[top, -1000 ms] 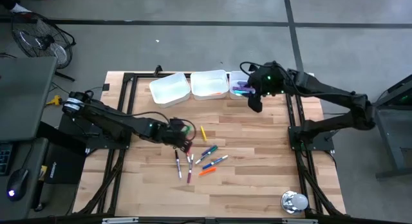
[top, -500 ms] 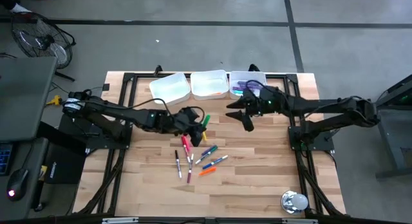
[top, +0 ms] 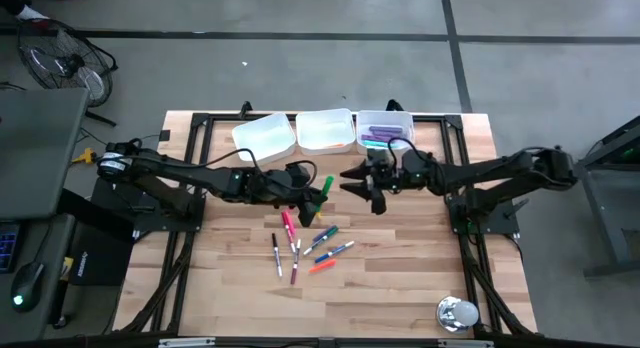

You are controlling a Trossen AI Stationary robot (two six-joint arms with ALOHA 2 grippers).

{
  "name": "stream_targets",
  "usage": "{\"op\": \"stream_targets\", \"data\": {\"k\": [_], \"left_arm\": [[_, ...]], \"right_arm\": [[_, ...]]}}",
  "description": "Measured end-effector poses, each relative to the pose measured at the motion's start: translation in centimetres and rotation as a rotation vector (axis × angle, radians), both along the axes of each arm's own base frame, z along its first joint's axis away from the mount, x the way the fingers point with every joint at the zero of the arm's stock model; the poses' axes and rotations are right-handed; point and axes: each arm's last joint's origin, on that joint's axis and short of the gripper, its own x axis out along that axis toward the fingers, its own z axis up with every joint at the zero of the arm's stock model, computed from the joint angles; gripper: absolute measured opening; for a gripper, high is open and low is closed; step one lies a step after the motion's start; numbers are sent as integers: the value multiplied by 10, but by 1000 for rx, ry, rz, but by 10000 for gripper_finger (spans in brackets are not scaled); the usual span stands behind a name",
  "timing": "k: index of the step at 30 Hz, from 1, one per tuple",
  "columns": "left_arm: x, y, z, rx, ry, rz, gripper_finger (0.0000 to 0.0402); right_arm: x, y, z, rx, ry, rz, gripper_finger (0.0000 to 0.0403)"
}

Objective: Pick & Place Markers
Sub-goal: Put the green highlighter pen into the right white bin

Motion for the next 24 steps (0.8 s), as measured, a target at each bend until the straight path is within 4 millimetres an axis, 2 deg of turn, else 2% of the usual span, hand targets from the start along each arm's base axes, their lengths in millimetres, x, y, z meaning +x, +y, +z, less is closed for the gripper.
{"op": "stream_targets", "data": {"k": [16,24], "left_arm": [[0,-1,0,-6,-1,-14,57],[0,-1,0,-7,3,-25,57]], "right_arm": [[47,6,-9,31,1,98,181],[52,6,-15,33,54,102,173]]}}
